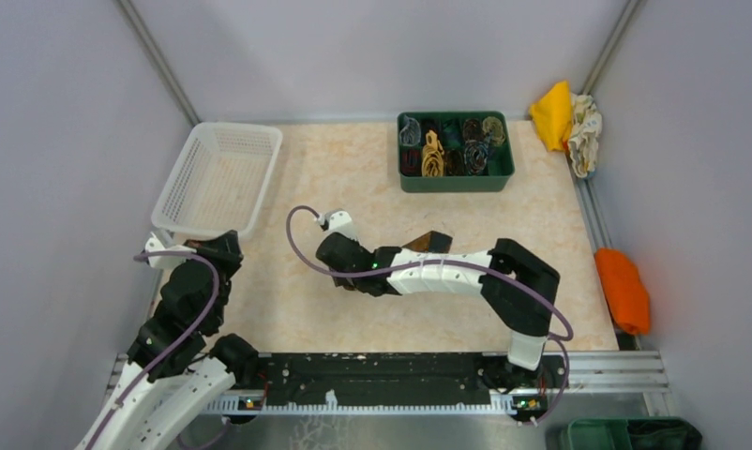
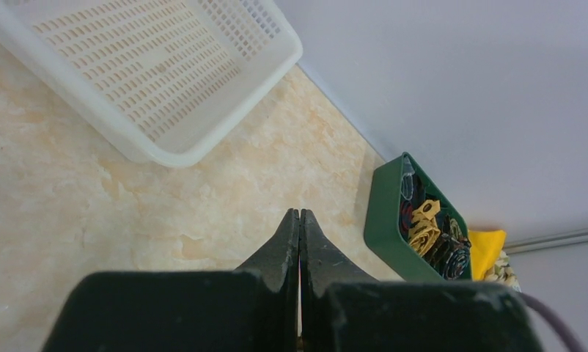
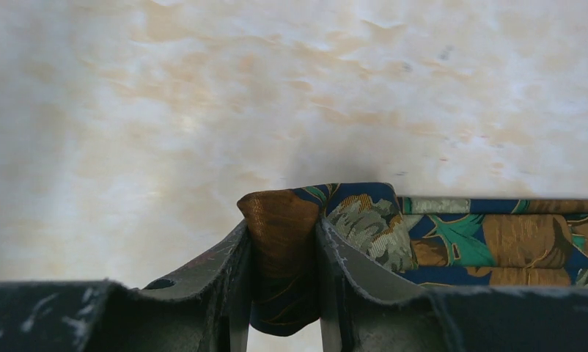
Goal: Roll the ties
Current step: Roll the tie at the center of the board.
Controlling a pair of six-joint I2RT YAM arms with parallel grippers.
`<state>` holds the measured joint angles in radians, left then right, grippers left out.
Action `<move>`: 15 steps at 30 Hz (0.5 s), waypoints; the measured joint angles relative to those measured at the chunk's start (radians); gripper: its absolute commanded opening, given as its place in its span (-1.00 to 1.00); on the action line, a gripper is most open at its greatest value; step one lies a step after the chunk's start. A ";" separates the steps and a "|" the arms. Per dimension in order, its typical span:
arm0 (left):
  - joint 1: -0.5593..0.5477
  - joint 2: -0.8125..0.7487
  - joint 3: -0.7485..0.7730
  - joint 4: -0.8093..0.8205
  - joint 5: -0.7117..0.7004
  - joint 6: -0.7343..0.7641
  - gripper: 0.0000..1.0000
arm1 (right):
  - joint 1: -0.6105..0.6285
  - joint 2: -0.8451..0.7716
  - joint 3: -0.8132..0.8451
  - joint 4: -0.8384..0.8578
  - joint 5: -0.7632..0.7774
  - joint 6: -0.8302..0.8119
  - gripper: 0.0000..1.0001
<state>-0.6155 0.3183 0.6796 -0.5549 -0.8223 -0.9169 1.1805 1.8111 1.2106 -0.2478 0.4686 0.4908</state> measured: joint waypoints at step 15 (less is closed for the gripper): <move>0.000 0.072 0.001 0.077 0.069 0.069 -1.00 | -0.152 -0.085 -0.342 0.474 -0.542 0.414 -0.35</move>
<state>-0.6155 0.3901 0.6807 -0.4778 -0.7536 -0.8474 1.0286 1.7264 0.8684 0.2260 -0.0731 0.9047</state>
